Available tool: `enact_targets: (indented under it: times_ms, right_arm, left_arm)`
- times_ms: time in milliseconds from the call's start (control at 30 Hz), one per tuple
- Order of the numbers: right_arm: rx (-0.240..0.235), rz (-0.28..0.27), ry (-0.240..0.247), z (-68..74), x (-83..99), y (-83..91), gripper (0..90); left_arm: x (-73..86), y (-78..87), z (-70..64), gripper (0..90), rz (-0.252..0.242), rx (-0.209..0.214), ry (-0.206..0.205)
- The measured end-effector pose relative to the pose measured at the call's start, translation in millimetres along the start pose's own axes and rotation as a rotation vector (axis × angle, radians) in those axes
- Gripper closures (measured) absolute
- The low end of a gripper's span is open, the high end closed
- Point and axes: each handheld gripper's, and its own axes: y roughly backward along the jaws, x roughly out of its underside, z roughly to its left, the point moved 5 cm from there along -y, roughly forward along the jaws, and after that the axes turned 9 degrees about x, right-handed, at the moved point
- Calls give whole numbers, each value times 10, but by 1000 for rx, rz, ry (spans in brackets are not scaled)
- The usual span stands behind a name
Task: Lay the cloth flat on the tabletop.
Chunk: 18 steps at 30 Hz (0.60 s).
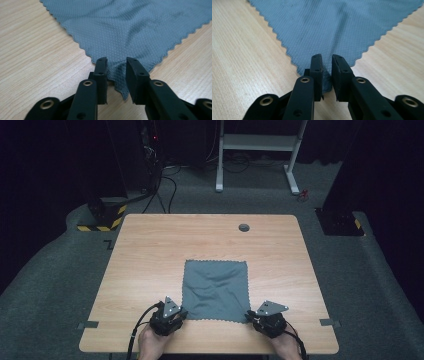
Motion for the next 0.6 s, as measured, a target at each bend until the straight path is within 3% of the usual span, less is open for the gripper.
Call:
enact_targets:
  times_ms: [167,333,433,600]
  right_arm:
    - [-9,10,11,2,31,13,813]
    - [1,22,23,2,34,24,896]
    - [6,18,36,6,35,26,900]
    - [5,25,47,20,36,51,900]
  left_arm:
    - [-12,-10,-51,880,17,27,-35]
    - [-24,-9,-43,890,32,35,-45]
    - [-20,3,-41,893,40,33,-50]
    - [27,57,-58,896,48,70,-41]
